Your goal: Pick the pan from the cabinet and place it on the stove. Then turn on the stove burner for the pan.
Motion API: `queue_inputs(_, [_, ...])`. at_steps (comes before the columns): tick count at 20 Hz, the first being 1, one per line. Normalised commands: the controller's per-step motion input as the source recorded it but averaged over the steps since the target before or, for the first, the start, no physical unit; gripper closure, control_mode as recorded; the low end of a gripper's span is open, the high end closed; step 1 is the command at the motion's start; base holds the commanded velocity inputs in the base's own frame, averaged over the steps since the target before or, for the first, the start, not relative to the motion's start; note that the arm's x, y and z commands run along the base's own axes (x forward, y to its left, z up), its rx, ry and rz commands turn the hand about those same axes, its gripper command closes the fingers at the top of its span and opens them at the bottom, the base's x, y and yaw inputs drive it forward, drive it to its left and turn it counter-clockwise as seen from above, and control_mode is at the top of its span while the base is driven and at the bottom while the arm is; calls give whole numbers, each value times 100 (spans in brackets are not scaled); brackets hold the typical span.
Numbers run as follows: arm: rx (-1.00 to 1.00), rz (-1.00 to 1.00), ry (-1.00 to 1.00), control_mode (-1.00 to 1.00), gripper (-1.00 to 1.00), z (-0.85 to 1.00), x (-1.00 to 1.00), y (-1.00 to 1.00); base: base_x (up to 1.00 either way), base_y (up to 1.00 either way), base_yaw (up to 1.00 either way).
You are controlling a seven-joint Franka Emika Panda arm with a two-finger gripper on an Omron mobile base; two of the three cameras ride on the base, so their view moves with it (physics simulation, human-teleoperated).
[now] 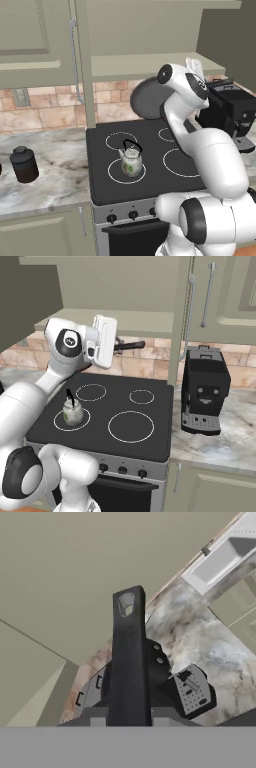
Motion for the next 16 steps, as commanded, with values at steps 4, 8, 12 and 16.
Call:
queue_inputs(4, [0,0,5,-100,100,-12,0,0,0,0,0])
queue_inputs(8, [0,0,3,-100,100,-14,0,0,0,0,0])
queue_inputs(12, [0,0,2,-100,100,-15,1,0,0,0,0])
queue_inputs(16, [1,0,1,-100,100,-13,3,0,0,0,0])
